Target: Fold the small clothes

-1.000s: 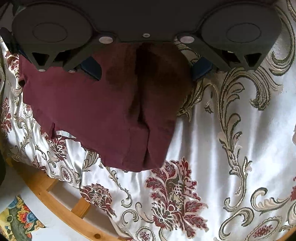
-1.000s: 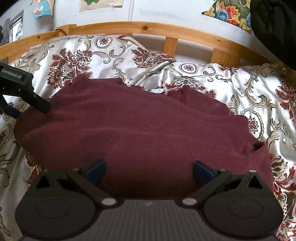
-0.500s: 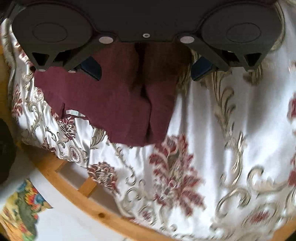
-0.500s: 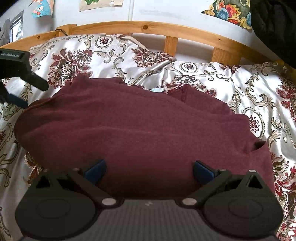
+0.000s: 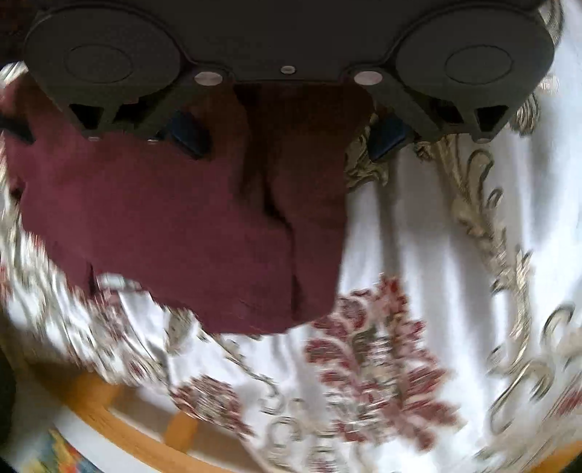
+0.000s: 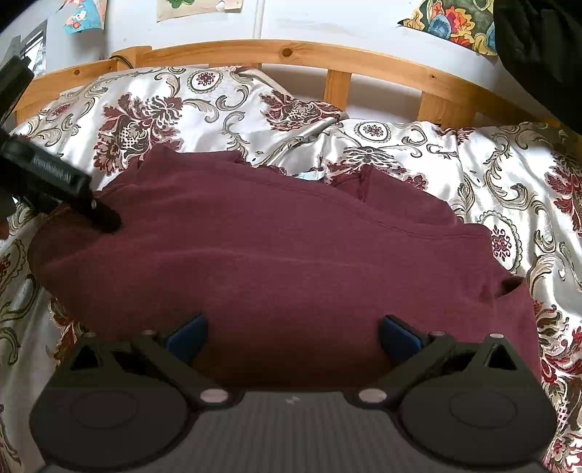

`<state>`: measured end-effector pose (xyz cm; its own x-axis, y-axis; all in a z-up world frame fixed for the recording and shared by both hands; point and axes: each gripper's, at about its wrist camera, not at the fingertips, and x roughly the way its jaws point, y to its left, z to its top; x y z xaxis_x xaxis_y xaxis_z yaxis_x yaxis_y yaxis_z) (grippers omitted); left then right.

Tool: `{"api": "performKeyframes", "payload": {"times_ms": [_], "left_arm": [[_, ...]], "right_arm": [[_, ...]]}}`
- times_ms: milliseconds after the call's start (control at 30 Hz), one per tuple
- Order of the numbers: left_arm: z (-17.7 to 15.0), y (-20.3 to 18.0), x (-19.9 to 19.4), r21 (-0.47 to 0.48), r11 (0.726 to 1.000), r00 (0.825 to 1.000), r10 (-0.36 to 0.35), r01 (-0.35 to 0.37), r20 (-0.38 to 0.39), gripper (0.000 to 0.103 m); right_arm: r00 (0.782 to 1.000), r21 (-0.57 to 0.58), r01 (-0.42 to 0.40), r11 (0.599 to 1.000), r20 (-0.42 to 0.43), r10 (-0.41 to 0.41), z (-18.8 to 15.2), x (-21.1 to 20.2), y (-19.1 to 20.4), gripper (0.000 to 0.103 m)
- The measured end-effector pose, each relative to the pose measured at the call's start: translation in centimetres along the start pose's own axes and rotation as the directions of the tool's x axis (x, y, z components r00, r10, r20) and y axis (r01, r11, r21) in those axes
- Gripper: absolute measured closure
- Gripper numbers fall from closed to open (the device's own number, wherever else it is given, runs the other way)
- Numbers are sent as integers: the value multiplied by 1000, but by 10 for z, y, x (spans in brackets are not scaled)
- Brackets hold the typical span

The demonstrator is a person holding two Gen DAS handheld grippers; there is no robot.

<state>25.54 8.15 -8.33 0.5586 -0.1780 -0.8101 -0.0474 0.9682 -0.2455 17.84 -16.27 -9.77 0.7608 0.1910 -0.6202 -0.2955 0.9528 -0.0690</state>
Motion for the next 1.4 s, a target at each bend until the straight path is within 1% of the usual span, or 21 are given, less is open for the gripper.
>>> {"api": "performKeyframes", "payload": {"times_ms": [33,67,133,200,333,400,433,500,533,600,667,767,967,1033,1100,1167,1267,1333,1400], "left_arm": [[0,5,-2,-27,1000,1000,-9,9,4,14],[0,9,-2,-48,999,1000,-13,13,6,17],[-2,13,-4,-64,998,1000,-17,18,9,21],[-5,11,-5,-50,998,1000,-27,27,5,32],[-8,4,-6,-19,999,1000,-30,30,4,43],[-10,8,-8,-49,998,999,-40,40,1,50],[-10,11,-9,-73,996,999,-43,43,2,51],[-12,14,-13,-117,992,999,-48,50,22,59],[-14,13,-15,-114,992,998,-47,51,36,62],[-16,4,-20,-63,998,997,-27,31,66,71],[-18,-4,-25,-29,999,995,-29,32,99,78],[-17,-8,-26,-19,999,992,-37,40,122,82],[-15,-7,-33,-61,995,987,-69,79,144,85],[-10,-16,-40,-56,995,987,-79,88,138,85],[-3,-31,-51,-22,994,984,-102,106,143,86],[6,-49,-63,9,992,980,-128,128,151,86],[16,-90,-78,86,984,971,-170,158,168,86],[17,-120,-81,151,974,966,-196,171,167,86],[16,-155,-80,214,960,965,-214,180,149,86]], "right_arm": [[1000,1,0,1000,0,0,0,0,0,0],[1000,2,-1,1000,0,1,0,0,0,0],[1000,1,-1,1000,0,1,0,0,0,0],[1000,1,-1,1000,0,1,0,0,0,0],[1000,2,-2,1000,0,2,0,0,-1,0],[1000,4,-4,1000,-1,4,0,1,-1,0],[1000,5,-4,1000,-2,4,-1,1,-1,0],[1000,6,-6,1000,-3,6,-1,1,-1,0],[1000,8,-7,1000,-4,7,-1,2,-2,0],[1000,11,-10,1000,-6,10,-1,2,-2,0],[1000,14,-12,1000,-9,12,-1,3,-2,0],[1000,16,-14,1000,-13,14,-1,3,-2,0],[999,31,-20,999,-35,21,2,3,-5,0],[998,41,-37,998,-54,39,6,3,-10,0],[995,57,-61,997,-71,65,12,0,-19,0],[997,89,-53,995,-49,58,17,-9,-33,0],[1000,130,-14,991,2,13,21,-27,-61,0],[998,127,59,990,27,-63,20,-37,-79,0],[988,113,143,983,40,-148,17,-45,-97,0]]}}
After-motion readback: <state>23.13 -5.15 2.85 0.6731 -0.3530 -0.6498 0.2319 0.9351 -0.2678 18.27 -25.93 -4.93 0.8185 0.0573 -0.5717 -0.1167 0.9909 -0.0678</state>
